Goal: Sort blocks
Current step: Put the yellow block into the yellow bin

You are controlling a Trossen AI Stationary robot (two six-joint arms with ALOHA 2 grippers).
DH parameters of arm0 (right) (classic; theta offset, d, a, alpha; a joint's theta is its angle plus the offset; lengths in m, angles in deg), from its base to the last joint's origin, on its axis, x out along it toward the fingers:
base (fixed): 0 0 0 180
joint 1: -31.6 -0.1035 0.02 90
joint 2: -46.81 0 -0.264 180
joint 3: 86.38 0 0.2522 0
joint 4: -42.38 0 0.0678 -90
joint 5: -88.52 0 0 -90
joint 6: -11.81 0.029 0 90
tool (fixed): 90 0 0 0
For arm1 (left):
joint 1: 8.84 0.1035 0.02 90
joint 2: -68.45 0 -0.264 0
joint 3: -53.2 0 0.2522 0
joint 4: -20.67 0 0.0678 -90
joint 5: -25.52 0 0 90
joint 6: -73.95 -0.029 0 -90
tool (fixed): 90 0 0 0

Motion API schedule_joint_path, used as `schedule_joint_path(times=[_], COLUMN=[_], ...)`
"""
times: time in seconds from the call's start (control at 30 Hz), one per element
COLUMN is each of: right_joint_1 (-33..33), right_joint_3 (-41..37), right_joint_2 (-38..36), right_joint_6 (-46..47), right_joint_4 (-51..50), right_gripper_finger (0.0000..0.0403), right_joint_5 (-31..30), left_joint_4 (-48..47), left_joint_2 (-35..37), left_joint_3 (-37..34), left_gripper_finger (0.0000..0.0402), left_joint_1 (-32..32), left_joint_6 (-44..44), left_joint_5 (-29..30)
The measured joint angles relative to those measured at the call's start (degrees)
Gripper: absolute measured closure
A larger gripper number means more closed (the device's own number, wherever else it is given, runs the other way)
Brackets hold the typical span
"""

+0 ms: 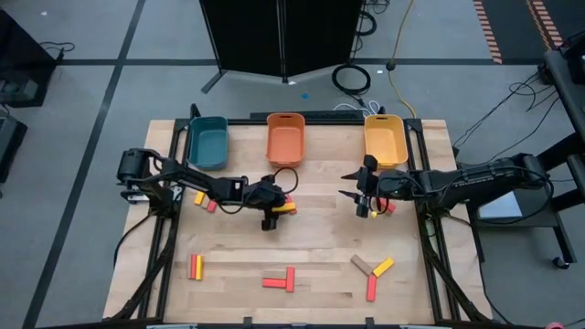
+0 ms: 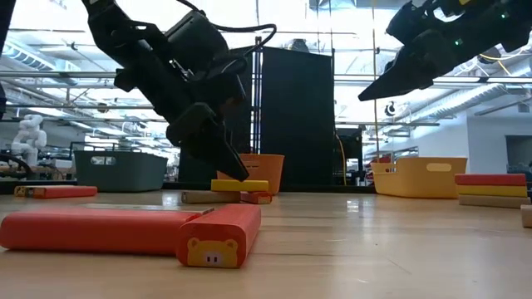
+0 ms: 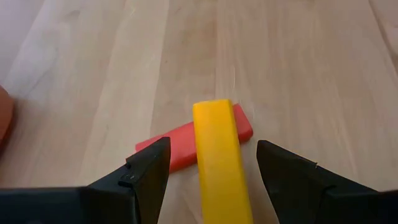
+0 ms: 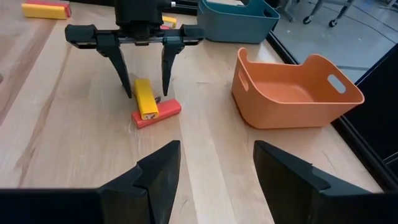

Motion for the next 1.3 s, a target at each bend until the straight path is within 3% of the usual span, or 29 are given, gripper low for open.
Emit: schedule_joint_path(times=[1.0,1.13,1.3], right_joint_1=[0.01,0.02,0.02], right_joint_3=[0.0,0.0,0.0], right_joint_2=[0.0,0.0,0.0], right_joint_6=[-1.44,-1.46,-1.46], right_joint_4=[0.18,0.18,0.18], right_gripper_finger=[0.0204,0.0204,0.0204], right_joint_5=[0.02,0.02,0.02], left_joint_4=[2.08,1.95,1.67], left_joint_2=[-3.36,-3.36,-3.36], left_joint_3=[0.02,0.02,0.02], left_gripper_finger=[0.0169,0.0198,0.0264], left_joint_1=[-0.17,-0.15,-0.15], left_joint_6=[2.89,2.89,2.89], left_joint_5=[-1.74,-1.38,0.38])
